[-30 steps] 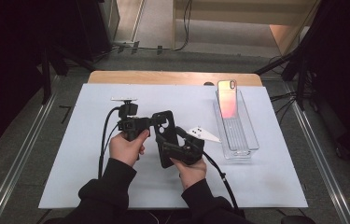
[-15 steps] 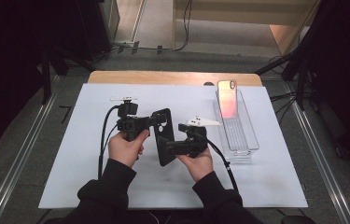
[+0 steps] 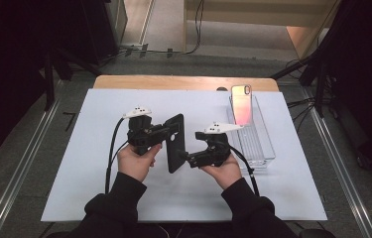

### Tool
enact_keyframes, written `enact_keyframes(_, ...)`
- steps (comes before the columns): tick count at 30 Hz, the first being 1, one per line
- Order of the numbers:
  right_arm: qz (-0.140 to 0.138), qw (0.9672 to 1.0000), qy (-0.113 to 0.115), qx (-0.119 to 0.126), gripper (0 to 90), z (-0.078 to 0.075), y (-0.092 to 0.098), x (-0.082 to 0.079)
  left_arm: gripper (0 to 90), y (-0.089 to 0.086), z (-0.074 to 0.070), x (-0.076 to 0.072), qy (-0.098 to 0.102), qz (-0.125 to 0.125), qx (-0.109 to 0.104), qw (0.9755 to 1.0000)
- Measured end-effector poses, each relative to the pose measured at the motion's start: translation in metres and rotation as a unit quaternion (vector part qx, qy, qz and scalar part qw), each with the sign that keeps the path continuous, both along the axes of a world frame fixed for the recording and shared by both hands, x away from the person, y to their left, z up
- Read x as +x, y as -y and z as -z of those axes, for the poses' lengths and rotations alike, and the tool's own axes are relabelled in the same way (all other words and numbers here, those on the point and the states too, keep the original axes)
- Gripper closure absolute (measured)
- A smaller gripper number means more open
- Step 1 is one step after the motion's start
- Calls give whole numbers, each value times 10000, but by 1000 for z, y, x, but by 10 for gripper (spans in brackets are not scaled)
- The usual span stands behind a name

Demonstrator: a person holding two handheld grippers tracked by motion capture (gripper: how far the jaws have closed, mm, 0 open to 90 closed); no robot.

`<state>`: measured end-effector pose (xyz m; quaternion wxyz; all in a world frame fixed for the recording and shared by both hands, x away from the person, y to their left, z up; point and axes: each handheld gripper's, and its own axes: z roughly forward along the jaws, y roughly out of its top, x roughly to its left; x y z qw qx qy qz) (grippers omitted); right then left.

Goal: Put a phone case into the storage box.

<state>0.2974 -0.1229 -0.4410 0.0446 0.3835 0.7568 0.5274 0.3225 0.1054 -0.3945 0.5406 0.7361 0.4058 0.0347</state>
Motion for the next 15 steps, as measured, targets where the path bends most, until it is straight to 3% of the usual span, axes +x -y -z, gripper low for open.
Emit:
enact_keyframes(3,-44,10000,-42,21,0,-1,2,1,782,1,3,-4,177,45,6,9998)
enact_keyframes(7,-58,9999,-104,64,0,-1,4,4,781,4,6,-8,240,157,-15,9996)
enact_keyframes(15,-74,9996,-282,51,0,-2,2,5,781,11,12,-15,114,223,-153,9996)
